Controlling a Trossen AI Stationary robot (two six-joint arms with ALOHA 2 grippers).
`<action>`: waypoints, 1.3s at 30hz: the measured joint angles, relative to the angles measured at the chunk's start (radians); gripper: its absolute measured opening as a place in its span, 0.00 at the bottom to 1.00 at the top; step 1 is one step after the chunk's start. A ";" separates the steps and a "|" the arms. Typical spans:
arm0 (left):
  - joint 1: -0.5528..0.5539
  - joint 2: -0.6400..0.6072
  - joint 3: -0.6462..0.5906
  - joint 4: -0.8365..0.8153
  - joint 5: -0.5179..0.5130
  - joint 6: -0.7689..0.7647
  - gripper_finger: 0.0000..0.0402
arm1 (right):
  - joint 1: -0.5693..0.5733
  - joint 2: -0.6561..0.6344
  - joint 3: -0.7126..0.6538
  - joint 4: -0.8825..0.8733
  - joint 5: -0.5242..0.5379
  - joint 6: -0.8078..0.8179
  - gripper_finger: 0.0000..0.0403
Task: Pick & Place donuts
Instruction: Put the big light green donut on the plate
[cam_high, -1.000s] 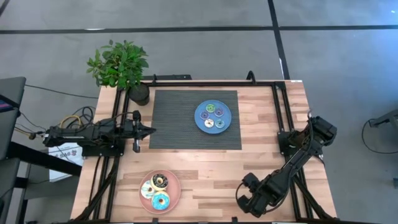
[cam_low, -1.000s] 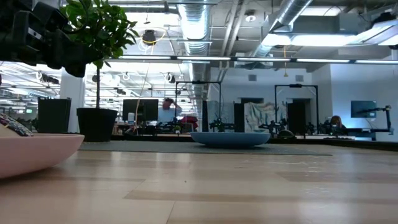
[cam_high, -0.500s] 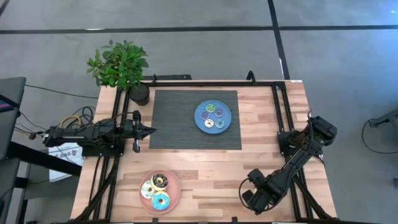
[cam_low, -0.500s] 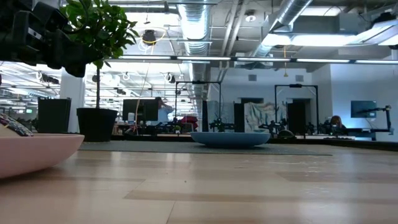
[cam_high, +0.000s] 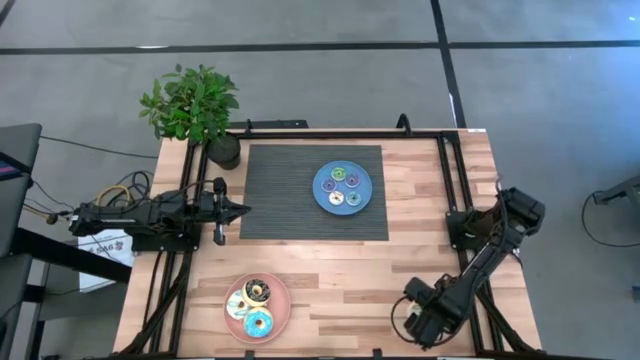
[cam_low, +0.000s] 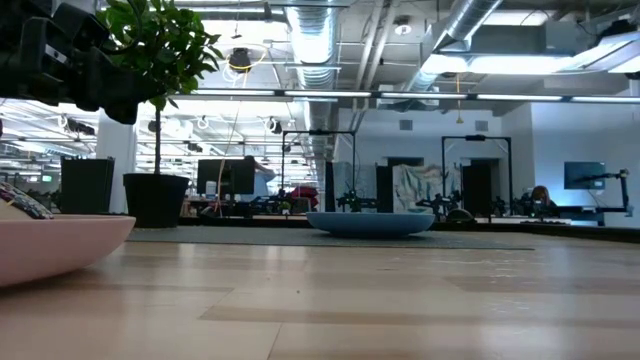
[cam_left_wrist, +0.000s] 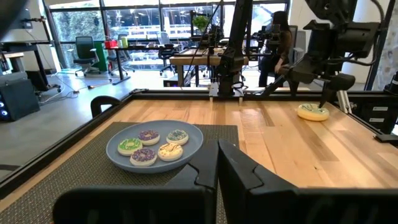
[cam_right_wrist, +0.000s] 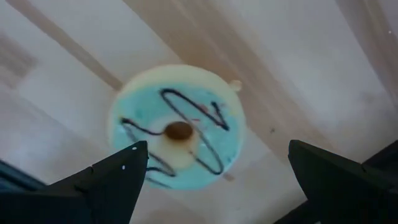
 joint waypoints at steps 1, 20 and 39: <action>0.000 0.000 0.000 0.000 0.000 0.000 0.00 | 0.008 -0.004 -0.016 0.011 -0.001 0.001 0.94; 0.000 0.000 0.000 0.000 0.000 0.000 0.00 | 0.062 -0.163 -0.195 0.174 0.066 0.071 0.94; 0.000 0.000 0.000 0.000 0.000 0.000 0.00 | 0.061 -0.185 -0.301 0.245 0.065 0.108 0.94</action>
